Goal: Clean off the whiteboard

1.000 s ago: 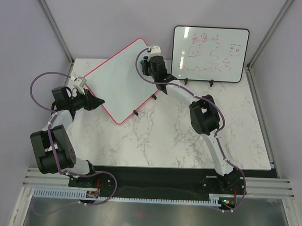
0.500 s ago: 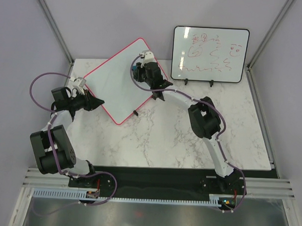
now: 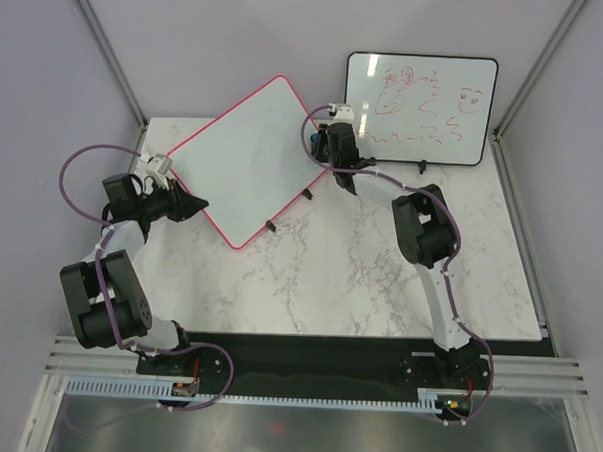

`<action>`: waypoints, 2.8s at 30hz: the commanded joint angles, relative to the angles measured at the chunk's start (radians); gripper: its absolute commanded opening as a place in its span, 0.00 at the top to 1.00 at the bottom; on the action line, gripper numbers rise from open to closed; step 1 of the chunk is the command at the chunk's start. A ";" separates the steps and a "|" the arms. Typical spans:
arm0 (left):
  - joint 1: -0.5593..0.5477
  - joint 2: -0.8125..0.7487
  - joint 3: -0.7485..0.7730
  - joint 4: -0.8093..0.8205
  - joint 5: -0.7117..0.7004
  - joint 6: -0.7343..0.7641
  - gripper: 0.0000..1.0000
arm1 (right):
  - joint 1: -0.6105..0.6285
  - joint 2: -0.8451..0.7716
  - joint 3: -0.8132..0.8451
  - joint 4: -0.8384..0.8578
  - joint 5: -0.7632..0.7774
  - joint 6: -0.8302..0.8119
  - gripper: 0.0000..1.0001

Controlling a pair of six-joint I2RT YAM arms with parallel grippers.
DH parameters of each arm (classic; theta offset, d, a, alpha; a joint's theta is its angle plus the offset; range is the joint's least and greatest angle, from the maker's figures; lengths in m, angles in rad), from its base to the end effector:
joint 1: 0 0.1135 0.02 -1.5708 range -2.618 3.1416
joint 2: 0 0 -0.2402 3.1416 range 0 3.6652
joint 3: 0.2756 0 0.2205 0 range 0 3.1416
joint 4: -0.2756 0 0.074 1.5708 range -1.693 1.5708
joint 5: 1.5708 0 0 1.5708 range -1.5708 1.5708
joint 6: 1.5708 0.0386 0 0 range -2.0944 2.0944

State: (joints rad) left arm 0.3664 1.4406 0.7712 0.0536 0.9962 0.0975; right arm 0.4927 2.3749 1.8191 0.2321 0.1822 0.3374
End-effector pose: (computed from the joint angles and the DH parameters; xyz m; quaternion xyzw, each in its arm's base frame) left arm 0.2637 0.0665 0.2122 0.1130 0.8026 -0.3202 0.4904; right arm 0.4536 0.2356 0.1835 -0.0097 0.8101 0.1669 0.5619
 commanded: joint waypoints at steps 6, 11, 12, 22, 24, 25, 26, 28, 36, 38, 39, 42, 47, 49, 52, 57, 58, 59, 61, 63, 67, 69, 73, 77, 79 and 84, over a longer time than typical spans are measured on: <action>-0.004 -0.016 0.028 0.078 -0.048 0.153 0.98 | 0.079 0.058 0.337 0.010 -0.089 0.032 1.00; -0.004 -0.020 0.031 0.078 -0.051 0.153 0.98 | 0.156 0.133 0.499 0.048 -0.119 -0.003 1.00; -0.004 -0.019 0.031 0.078 -0.050 0.150 0.98 | 0.167 0.136 0.496 0.058 -0.122 -0.006 1.00; -0.006 -0.028 0.030 0.078 -0.050 0.151 0.98 | 0.167 0.122 0.424 0.059 -0.004 -0.015 1.00; -0.004 -0.026 0.030 0.078 -0.050 0.153 0.98 | 0.150 0.113 0.392 0.049 0.040 0.003 1.00; -0.006 -0.025 0.031 0.078 -0.048 0.151 0.98 | 0.133 0.110 0.381 0.044 0.054 0.006 1.00; -0.006 -0.028 0.031 0.078 -0.050 0.153 0.98 | 0.126 0.109 0.373 0.036 0.068 0.018 1.00; -0.006 -0.028 0.030 0.078 -0.050 0.153 0.98 | 0.097 0.109 0.362 0.027 0.086 0.032 1.00; -0.006 -0.025 0.030 0.078 -0.051 0.157 0.98 | 0.046 0.150 0.404 -0.001 0.053 0.063 1.00; -0.006 -0.025 0.031 0.078 -0.053 0.157 0.98 | 0.050 0.161 0.427 -0.002 0.007 0.068 1.00; -0.006 -0.023 0.031 0.078 -0.051 0.156 0.98 | 0.059 0.168 0.451 -0.005 -0.007 0.066 1.00; -0.004 -0.022 0.033 0.078 -0.051 0.154 0.98 | 0.111 0.173 0.479 0.003 -0.018 0.019 1.00; -0.006 -0.026 0.034 0.078 -0.051 0.153 0.98 | 0.187 0.176 0.482 0.012 -0.064 -0.043 1.00; -0.006 -0.032 0.033 0.078 -0.054 0.154 0.98 | 0.187 0.167 0.458 0.029 -0.075 -0.015 1.00; -0.006 -0.037 0.031 0.077 -0.053 0.159 0.98 | 0.176 0.139 0.407 0.015 0.015 -0.020 1.00; -0.006 -0.029 0.031 0.078 -0.053 0.165 0.98 | 0.087 0.142 0.420 -0.112 0.034 0.043 1.00; -0.004 -0.028 0.031 0.077 -0.054 0.163 0.98 | 0.077 0.147 0.425 -0.150 0.052 0.041 1.00; -0.006 -0.028 0.031 0.077 -0.054 0.165 0.98 | 0.072 0.156 0.431 -0.168 0.066 0.035 1.00; -0.006 -0.028 0.031 0.077 -0.051 0.165 0.98 | 0.058 0.170 0.451 -0.204 0.094 0.002 1.00; -0.006 -0.029 0.030 0.077 -0.054 0.165 0.98 | 0.052 0.194 0.483 -0.223 0.108 -0.012 1.00; -0.004 -0.034 0.030 0.078 -0.056 0.166 0.98 | 0.049 0.225 0.535 -0.225 0.070 -0.015 1.00; -0.004 -0.036 0.030 0.077 -0.057 0.166 0.98 | 0.053 0.239 0.568 -0.220 -0.010 -0.011 1.00; -0.006 -0.032 0.030 0.077 -0.056 0.165 0.98 | 0.093 0.221 0.565 -0.175 -0.067 -0.081 1.00; -0.006 -0.032 0.033 0.078 -0.056 0.163 0.98 | 0.138 0.201 0.565 -0.191 -0.050 -0.187 1.00; -0.006 -0.037 0.033 0.077 -0.057 0.165 0.98 | 0.133 0.198 0.565 -0.223 0.017 -0.157 1.00; -0.006 -0.040 0.033 0.077 -0.056 0.165 0.98 | 0.100 0.190 0.566 -0.324 0.108 -0.124 1.00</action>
State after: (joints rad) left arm 0.3653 1.4387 0.7715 0.0391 0.9958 0.1123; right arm 0.5980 2.5843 2.3684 0.0280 0.2722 0.2035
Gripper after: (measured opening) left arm 0.273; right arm 0.348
